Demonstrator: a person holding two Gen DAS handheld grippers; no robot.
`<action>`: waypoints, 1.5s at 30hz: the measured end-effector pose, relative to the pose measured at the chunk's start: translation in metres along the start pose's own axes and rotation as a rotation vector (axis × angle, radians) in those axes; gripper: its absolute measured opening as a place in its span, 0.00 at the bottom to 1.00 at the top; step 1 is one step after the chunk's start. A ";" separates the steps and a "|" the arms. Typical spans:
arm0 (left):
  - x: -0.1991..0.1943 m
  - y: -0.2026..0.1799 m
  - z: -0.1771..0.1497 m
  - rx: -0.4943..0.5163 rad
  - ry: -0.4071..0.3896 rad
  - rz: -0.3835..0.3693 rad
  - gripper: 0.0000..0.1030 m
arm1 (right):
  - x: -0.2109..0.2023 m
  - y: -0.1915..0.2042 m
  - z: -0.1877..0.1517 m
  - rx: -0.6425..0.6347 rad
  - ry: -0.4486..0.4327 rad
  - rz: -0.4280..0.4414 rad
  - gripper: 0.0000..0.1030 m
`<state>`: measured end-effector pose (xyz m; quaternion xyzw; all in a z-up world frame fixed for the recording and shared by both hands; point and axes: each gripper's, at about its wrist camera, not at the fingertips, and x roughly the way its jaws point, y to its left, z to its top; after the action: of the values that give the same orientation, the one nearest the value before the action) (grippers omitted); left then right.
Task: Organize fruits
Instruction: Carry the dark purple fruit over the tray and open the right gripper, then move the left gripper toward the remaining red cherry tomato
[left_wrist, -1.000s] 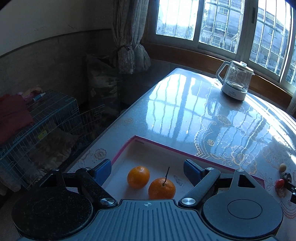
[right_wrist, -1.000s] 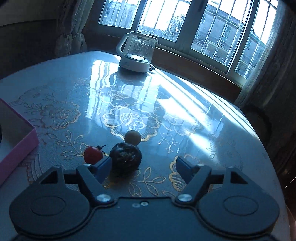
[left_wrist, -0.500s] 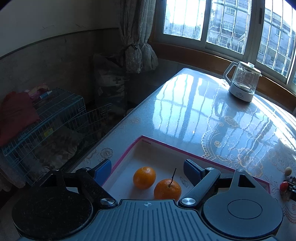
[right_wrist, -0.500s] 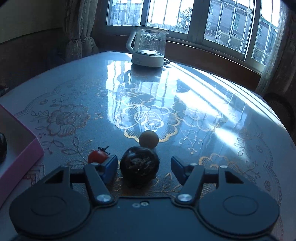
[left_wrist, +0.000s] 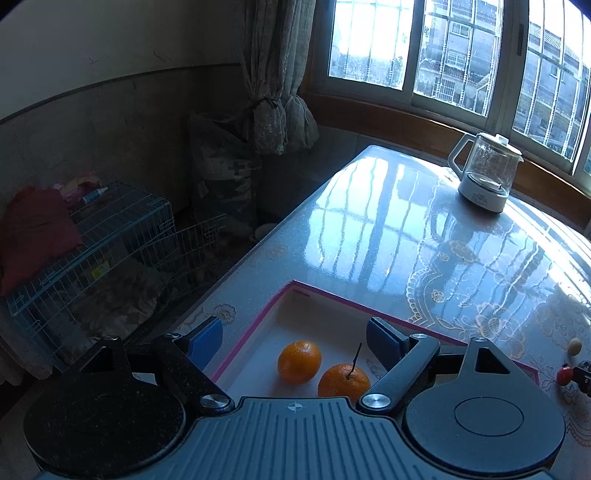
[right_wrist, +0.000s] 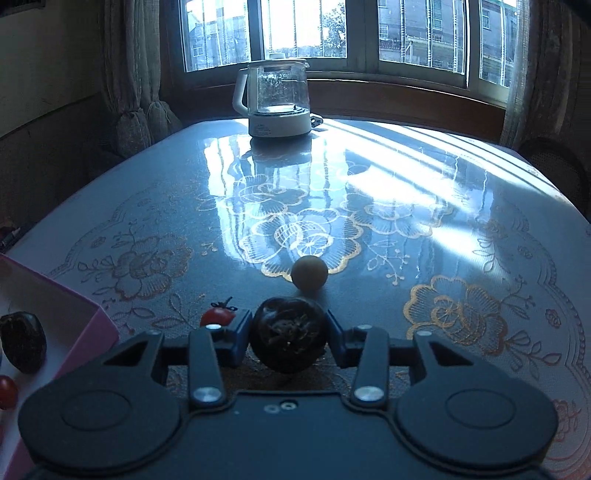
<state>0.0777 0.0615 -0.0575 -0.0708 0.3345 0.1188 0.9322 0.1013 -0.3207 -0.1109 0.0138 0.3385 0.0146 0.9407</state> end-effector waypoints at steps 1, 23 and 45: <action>0.000 0.000 0.000 0.002 -0.004 -0.002 0.82 | -0.007 0.002 0.001 0.015 -0.008 0.002 0.40; 0.001 0.075 0.011 0.046 0.016 -0.078 0.82 | -0.013 0.211 0.028 -0.155 0.090 0.291 0.40; -0.001 0.034 0.015 0.157 0.003 -0.208 0.82 | -0.061 0.167 0.016 0.003 -0.038 0.146 0.74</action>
<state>0.0768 0.0974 -0.0475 -0.0320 0.3352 -0.0054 0.9416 0.0614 -0.1561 -0.0537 0.0401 0.3186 0.0822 0.9435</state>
